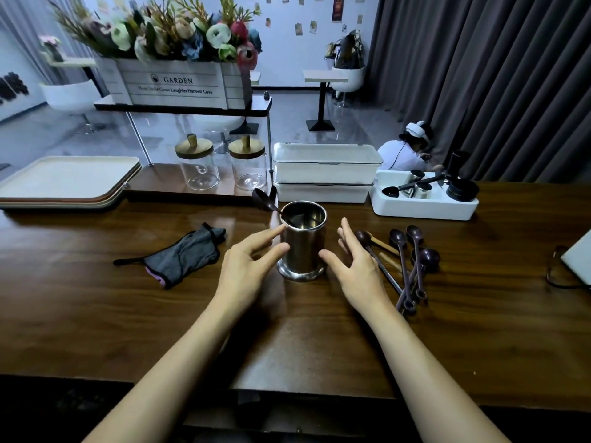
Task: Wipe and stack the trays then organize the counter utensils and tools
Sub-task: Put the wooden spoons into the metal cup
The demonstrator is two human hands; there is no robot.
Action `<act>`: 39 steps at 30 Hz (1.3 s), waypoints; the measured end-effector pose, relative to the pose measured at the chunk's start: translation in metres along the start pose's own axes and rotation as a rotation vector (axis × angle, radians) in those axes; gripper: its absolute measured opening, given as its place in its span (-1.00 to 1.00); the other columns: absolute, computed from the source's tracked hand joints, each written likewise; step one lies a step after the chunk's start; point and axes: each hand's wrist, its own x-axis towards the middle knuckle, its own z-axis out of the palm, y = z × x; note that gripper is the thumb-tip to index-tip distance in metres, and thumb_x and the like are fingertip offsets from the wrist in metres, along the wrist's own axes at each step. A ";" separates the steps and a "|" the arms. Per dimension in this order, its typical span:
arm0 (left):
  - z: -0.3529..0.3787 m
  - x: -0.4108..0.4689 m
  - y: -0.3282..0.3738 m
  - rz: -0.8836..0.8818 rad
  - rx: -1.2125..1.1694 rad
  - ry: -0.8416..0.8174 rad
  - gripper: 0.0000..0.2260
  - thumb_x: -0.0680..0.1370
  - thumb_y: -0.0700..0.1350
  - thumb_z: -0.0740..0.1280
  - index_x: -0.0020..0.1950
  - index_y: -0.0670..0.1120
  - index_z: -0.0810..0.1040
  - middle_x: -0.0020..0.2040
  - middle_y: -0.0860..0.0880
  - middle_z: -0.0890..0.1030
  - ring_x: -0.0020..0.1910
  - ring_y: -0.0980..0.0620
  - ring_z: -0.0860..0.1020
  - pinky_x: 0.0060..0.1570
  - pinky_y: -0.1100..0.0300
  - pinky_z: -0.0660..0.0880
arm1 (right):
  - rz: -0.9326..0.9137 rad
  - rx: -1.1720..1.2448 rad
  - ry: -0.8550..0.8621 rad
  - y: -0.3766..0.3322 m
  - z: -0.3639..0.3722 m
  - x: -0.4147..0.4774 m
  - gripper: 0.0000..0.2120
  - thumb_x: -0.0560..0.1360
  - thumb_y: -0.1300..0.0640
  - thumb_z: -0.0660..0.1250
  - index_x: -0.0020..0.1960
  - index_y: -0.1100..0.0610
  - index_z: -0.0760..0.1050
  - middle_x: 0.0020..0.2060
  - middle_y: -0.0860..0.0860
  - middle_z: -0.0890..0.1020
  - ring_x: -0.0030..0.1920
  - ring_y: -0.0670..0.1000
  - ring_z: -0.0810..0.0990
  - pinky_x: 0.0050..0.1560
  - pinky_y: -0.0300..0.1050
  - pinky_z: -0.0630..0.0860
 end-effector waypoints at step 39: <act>0.230 0.032 0.022 -0.019 0.425 -0.381 -0.75 0.61 0.09 0.34 0.28 0.23 0.64 0.09 0.10 0.73 0.09 0.07 0.65 0.05 0.05 0.60 | 0.096 -0.254 0.167 0.083 -0.136 -0.042 -0.58 0.66 0.22 0.17 0.49 0.03 0.41 0.45 -0.07 0.46 0.46 -0.12 0.37 0.40 -0.34 0.25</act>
